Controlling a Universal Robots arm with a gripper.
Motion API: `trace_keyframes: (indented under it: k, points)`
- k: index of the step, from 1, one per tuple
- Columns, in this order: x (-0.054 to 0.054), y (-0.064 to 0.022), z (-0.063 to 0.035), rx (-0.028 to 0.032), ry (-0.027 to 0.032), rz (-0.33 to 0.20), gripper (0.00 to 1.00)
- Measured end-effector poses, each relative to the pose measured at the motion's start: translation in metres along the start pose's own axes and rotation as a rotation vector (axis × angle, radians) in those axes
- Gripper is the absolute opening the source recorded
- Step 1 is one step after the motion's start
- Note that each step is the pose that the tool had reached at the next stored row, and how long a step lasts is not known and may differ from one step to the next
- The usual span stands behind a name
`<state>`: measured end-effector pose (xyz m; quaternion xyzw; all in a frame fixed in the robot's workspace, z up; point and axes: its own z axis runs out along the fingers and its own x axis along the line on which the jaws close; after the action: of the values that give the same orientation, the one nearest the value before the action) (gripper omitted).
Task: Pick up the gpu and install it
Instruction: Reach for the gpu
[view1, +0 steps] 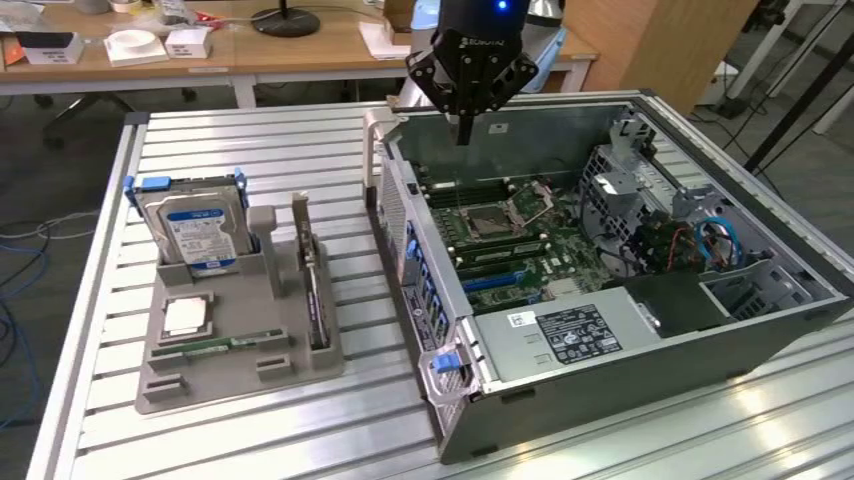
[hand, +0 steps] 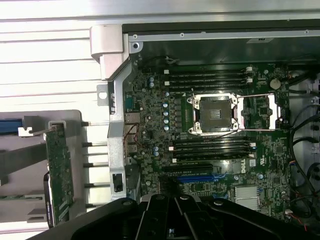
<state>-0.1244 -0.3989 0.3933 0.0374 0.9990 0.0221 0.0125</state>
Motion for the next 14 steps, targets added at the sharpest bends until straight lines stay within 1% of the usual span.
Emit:
trace_keyframes:
  k: [6,14]
  points:
    - [0.0074,-0.0005,-0.0001,-0.0002,-0.0001,0.000,0.11]
    - [0.0075,-0.0005,-0.0001,0.0000,0.0000,0.000,0.11]
